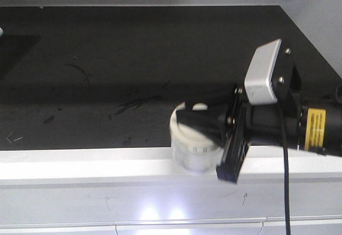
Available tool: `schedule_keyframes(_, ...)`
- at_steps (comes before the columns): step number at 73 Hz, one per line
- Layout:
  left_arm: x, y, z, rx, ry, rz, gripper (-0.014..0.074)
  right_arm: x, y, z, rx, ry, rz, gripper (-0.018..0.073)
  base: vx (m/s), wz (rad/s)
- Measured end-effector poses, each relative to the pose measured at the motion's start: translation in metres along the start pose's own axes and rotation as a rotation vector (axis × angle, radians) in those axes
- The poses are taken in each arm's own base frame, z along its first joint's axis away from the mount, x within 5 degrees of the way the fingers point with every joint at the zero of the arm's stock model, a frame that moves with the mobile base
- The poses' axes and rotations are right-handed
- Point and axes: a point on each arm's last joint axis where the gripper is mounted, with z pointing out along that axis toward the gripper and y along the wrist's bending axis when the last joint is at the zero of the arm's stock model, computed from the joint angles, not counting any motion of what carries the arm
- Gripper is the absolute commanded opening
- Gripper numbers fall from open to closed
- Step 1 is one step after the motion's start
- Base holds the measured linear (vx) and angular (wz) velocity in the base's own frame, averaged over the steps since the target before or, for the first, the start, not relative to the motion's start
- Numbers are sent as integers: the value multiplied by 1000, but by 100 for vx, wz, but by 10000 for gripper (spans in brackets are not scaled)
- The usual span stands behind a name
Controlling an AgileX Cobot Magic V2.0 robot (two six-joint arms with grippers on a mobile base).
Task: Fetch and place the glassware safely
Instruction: 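Lift the glass jar with the right gripper and pull it out of the cabinet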
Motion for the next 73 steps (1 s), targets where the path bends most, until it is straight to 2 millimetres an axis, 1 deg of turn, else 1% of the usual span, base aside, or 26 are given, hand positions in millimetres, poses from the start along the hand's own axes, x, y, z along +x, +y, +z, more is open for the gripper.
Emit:
schedule_keyframes(8,0,0,0,0,0,0,-7,14,9,-4,-26,24,19,-1,0,0)
schedule_keyframes(10,0,0,0,0,0,0,-7,20,12,-6,-21,26,26,-1,0,0)
schedule_keyframes(26,0,0,0,0,0,0,-7,51,34,-24,46,-40,50,-1,0,0)
schedule_keyframes(33,0,0,0,0,0,0,-7,63,38,-30,100,-62,69,-1,0,0)
schedule_keyframes(43,0,0,0,0,0,-1,-7,77,39,-38,210,-70,107,-1,0,0)
schedule_keyframes(53,0,0,0,0,0,-1,-7,80,37,-42,266,-86,120,-1,0,0)
schedule_keyframes(73,0,0,0,0,0,-1,-7,80,37,-42,271,-87,117,-1,0,0)
